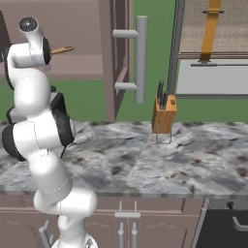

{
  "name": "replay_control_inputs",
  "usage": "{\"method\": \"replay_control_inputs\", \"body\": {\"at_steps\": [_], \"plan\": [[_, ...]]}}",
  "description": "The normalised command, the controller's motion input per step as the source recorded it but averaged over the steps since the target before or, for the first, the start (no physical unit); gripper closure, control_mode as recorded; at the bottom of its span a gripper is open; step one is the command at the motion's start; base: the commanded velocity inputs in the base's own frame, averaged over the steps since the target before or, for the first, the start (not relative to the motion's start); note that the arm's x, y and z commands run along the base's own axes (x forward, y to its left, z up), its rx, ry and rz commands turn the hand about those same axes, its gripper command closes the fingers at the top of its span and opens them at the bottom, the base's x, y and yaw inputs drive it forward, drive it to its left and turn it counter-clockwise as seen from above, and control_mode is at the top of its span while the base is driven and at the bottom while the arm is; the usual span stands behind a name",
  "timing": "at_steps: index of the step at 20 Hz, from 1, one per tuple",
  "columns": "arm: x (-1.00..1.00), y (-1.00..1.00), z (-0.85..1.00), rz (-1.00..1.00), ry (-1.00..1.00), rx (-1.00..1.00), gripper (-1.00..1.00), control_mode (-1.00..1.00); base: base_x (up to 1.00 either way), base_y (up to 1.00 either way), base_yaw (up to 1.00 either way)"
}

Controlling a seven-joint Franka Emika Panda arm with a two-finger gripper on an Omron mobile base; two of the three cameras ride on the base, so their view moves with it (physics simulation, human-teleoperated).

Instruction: Organize the utensils by type. Pick up the wooden spoons from the counter and place them in the open cabinet. Then pick up the metallic utensils from the counter and place them in the open drawer.

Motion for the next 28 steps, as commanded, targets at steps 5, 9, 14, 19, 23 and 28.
{"method": "replay_control_inputs", "body": {"at_steps": [5,9,14,19,23,28], "plan": [[0.36,0.10,-0.33,0.00,0.00,0.00,1.00,-1.00,0.00,0.00,0.00],[0.35,0.08,-0.36,0.00,0.00,0.00,1.00,-1.00,0.00,0.00,0.00],[0.26,0.10,-0.47,0.00,0.00,0.00,-1.00,-1.00,0.00,0.00,0.00],[0.07,0.00,-0.46,0.00,0.00,0.00,-1.00,-1.00,0.00,0.00,0.00],[0.00,0.00,-0.45,0.00,0.03,0.00,-1.00,-1.00,0.00,0.00,0.00],[-0.32,0.00,-0.32,0.04,0.00,0.00,-1.00,-1.00,0.00,0.00,0.00]]}}
